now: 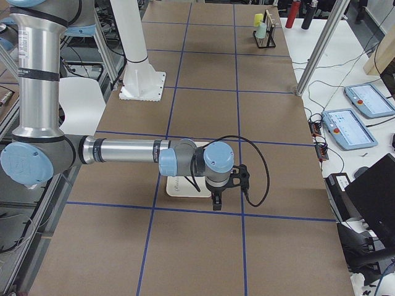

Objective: Left arm grabs green cup and hands to right arm on tray

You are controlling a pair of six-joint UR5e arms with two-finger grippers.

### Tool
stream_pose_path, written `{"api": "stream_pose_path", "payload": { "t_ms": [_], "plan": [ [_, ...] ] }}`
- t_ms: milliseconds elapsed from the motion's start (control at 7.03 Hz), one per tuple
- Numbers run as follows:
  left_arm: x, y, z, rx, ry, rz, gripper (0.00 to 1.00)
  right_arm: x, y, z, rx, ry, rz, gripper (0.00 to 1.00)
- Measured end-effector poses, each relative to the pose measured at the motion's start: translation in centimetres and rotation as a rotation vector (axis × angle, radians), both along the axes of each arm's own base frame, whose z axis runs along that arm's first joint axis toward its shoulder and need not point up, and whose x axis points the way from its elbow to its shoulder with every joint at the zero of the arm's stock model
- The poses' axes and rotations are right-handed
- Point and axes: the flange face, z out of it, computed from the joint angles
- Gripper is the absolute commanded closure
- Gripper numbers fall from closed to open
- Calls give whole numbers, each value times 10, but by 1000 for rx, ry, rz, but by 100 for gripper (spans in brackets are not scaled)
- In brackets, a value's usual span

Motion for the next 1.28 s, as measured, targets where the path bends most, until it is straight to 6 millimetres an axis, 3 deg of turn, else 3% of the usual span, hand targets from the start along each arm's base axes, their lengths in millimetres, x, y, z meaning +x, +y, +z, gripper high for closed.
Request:
{"api": "stream_pose_path", "payload": {
  "t_ms": [284, 427, 569, 853, 1280],
  "plan": [
    [64, -5, -59, 28, 27, -44, 0, 0, -2, -2, 3, -1, 1, 0],
    [96, -10, -74, 60, 56, -93, 0, 0, -3, -3, 6, 0, 1, 0],
    [129, -18, -75, 95, 77, -142, 0, 0, -4, -4, 7, 1, 1, 0],
    [192, -35, -57, 157, 100, -262, 0, 0, -5, -4, 8, 1, 1, 0],
    [243, -55, -3, 219, 154, -443, 0, 0, -5, -4, 9, 4, 1, 0]
  ]
}}
